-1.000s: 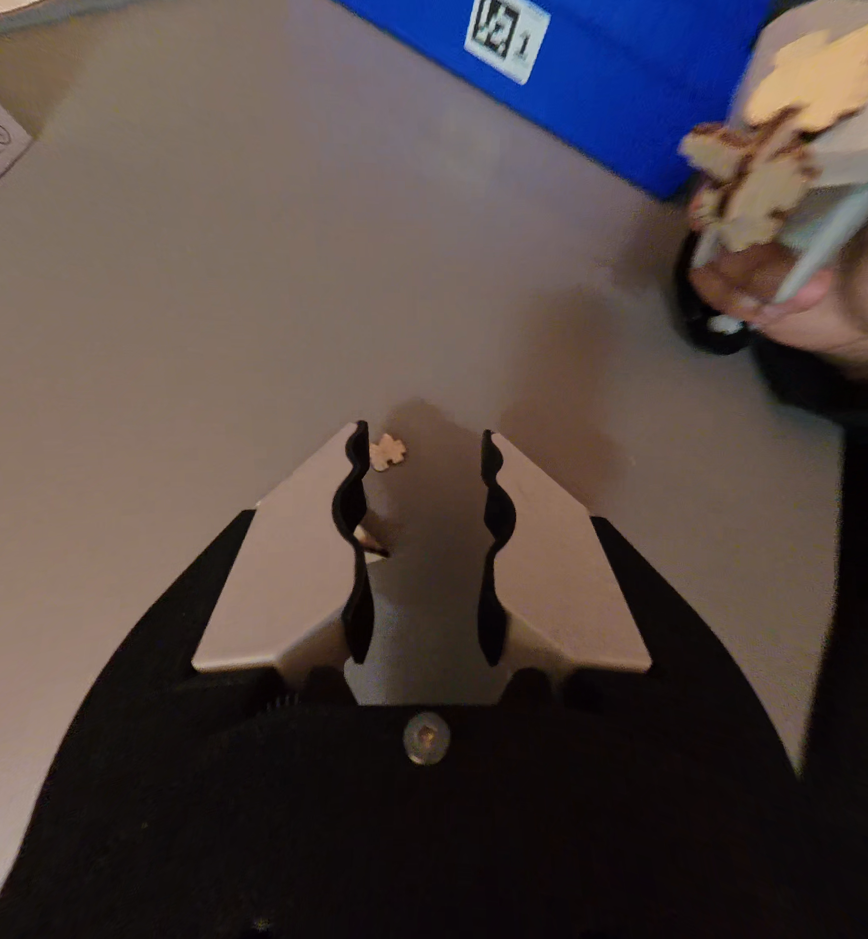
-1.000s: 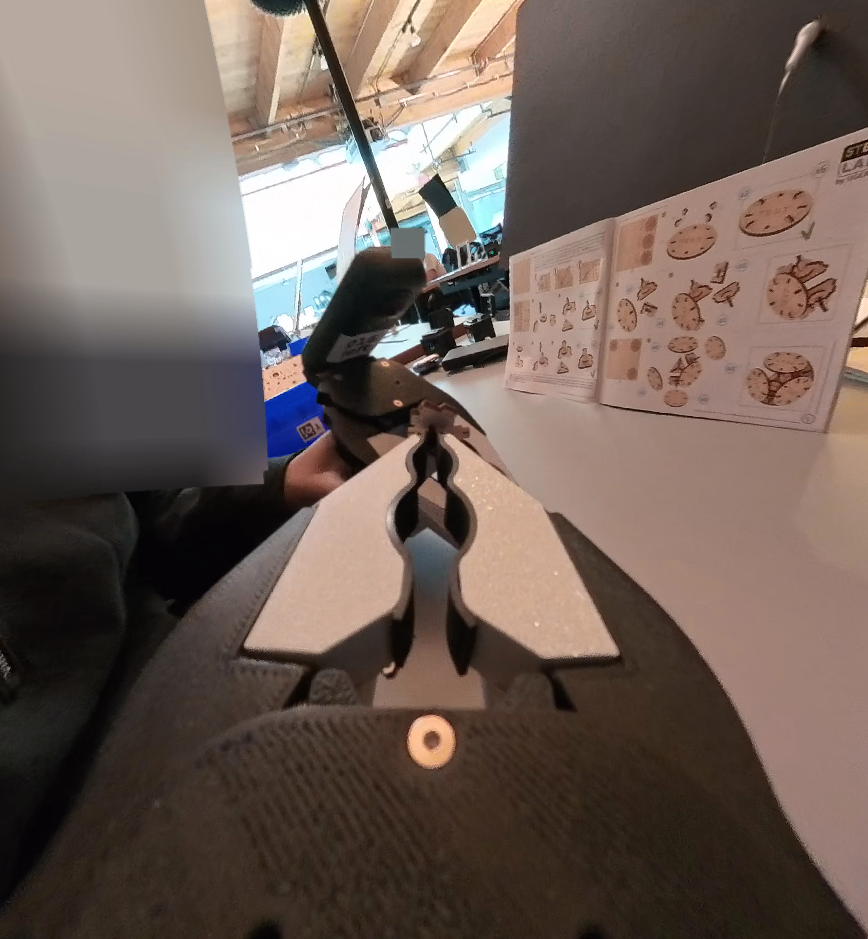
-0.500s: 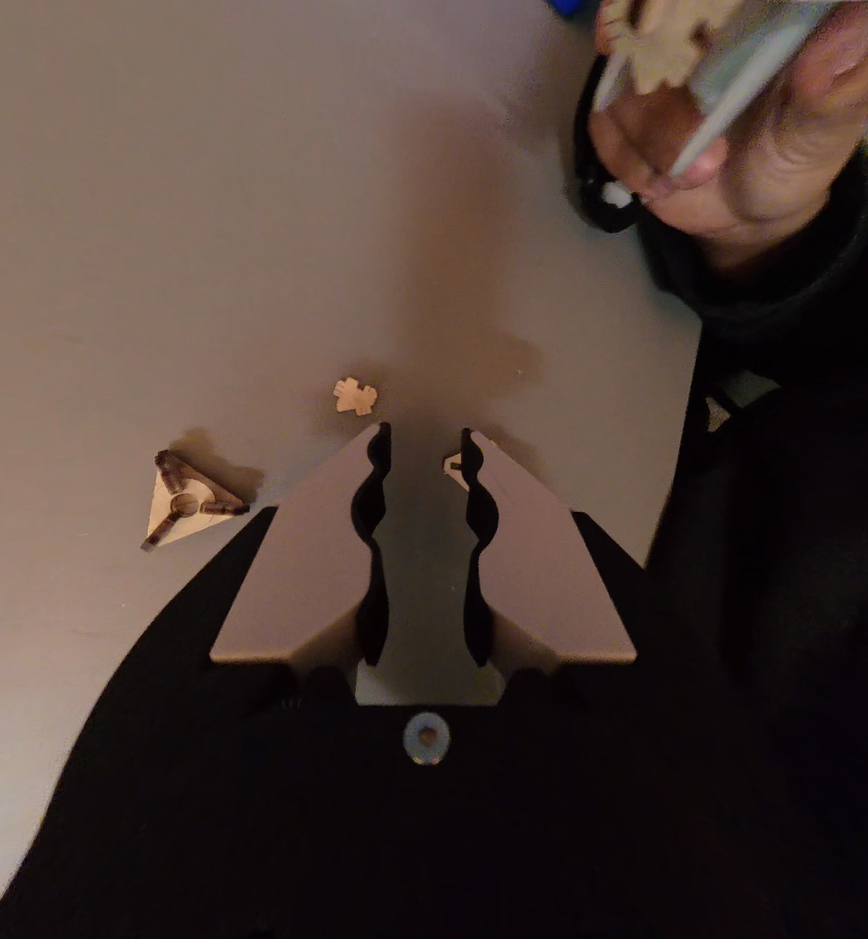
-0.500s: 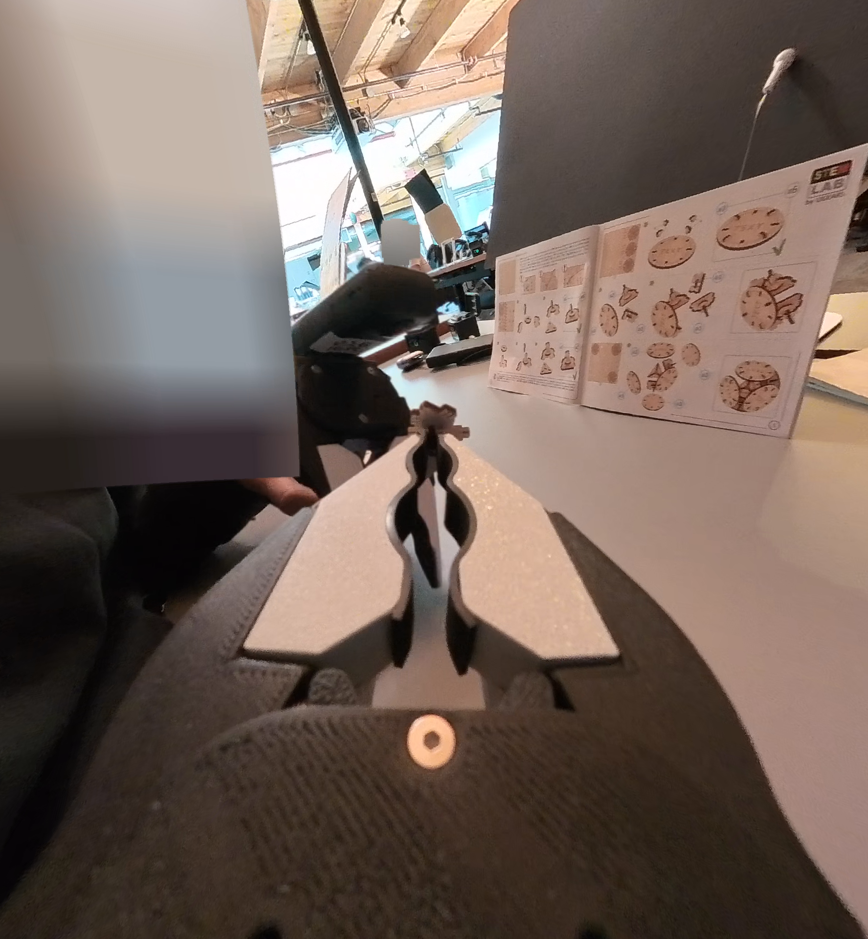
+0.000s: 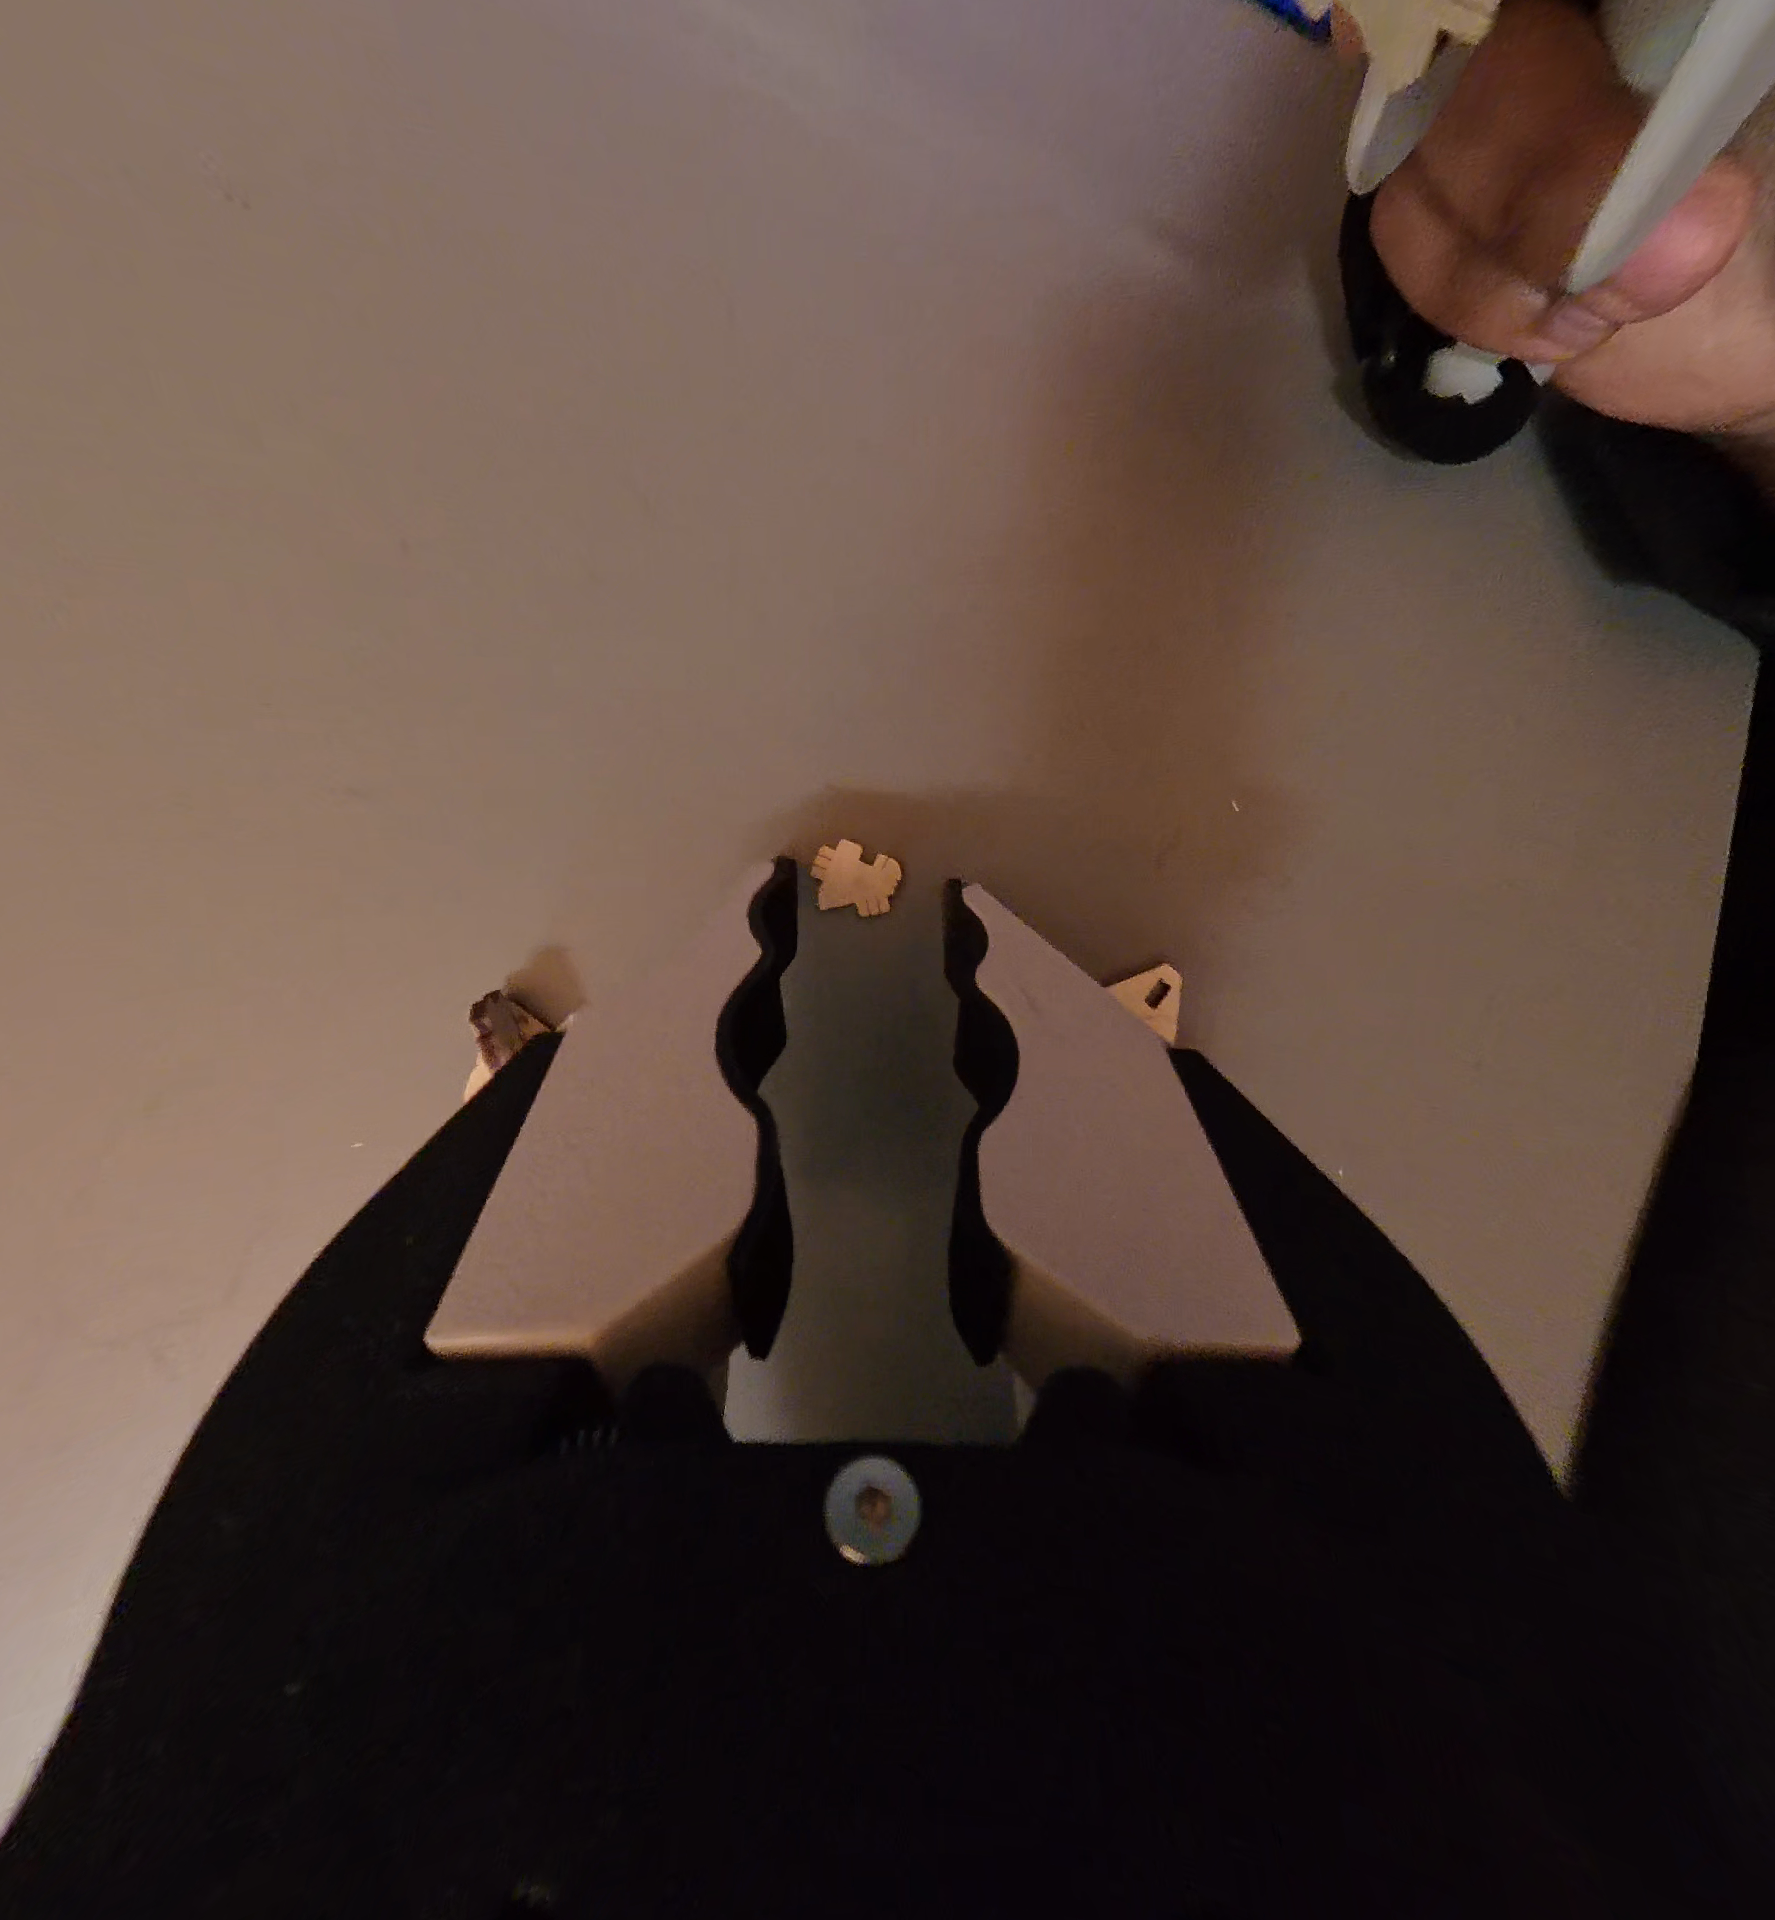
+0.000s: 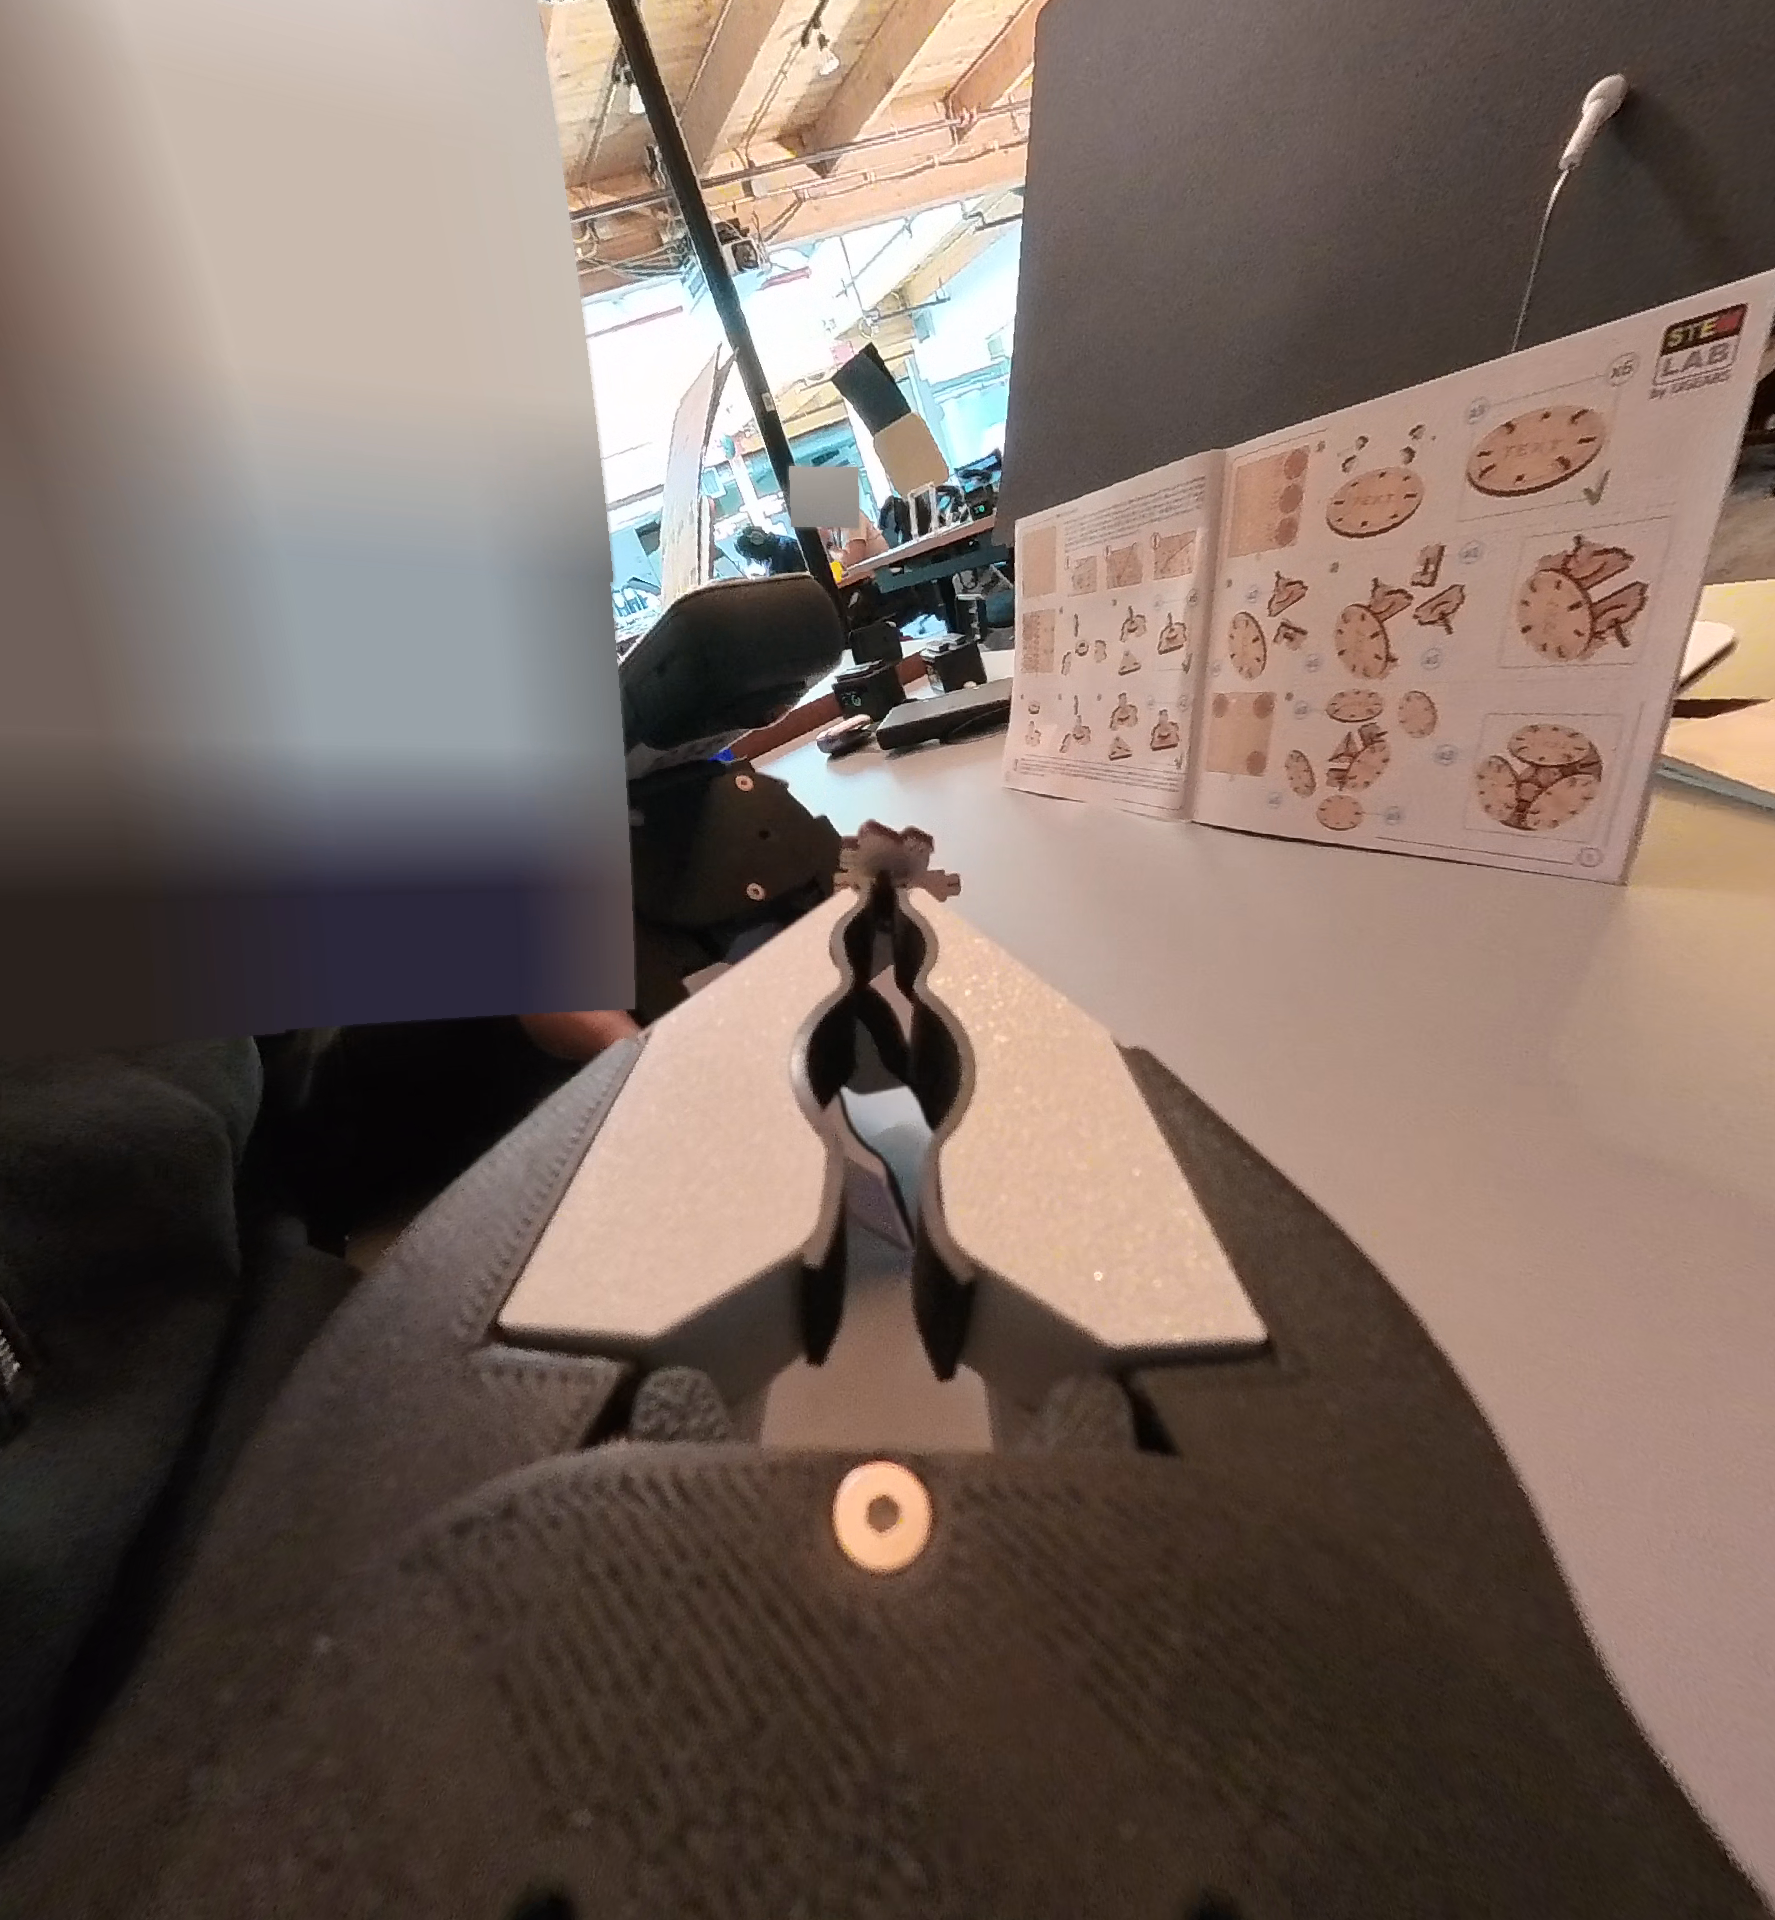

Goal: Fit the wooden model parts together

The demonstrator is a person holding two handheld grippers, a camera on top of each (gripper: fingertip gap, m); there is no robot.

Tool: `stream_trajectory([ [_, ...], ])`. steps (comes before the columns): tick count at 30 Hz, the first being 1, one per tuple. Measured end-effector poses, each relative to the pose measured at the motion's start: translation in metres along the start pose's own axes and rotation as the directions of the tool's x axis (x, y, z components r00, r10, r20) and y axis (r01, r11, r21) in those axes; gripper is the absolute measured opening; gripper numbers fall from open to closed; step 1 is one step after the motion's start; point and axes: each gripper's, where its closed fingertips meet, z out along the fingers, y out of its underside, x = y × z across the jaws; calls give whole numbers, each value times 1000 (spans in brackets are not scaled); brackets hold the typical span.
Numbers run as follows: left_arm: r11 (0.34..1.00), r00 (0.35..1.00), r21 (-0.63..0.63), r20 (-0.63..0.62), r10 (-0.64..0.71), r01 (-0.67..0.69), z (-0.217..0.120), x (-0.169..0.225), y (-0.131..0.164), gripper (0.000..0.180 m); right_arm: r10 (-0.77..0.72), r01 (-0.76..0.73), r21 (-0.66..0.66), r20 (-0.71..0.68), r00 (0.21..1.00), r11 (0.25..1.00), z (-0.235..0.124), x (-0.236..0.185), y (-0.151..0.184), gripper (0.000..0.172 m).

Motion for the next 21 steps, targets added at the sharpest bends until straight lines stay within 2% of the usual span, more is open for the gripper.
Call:
stream_trajectory([
  [3, 1000, 1000, 7, -5, -12, 12, 1, 0, 0, 14, 13, -13, 5, 8, 1000, 1000, -1, -1, -1, 0],
  [10, 1000, 1000, 11, -5, 15, -15, -4, 2, 1, 15, -4, 3, -29, -17, 1000, 1000, 0, 3, 4, 0],
  [12, 999, 1000, 42, 9, 2, -3, -13, -3, -2, 15, -123, 108, -134, -108, 987, 985, 1, 13, 17, 0],
  [13, 998, 1000, 67, 8, -16, 15, -19, -6, -5, 15, -251, 212, -230, -153, 956, 950, 1, 18, 27, 0],
  [15, 988, 997, 134, -25, -72, 75, -32, -12, -10, 14, -536, 425, -449, -152, 830, 786, 4, 25, 52, 0],
  [17, 966, 986, 207, -91, -136, 153, -45, -16, -15, 14, -741, 550, -633, -57, 669, 545, 7, 29, 80, 0],
  [19, 938, 967, 260, -167, -192, 231, -55, -18, -19, 14, -891, 636, -725, 66, 449, 266, 9, 33, 97, 1],
  [21, 912, 947, 299, -235, -217, 283, -63, -18, -22, 14, -963, 684, -729, 167, 210, 22, 11, 34, 102, 1],
])
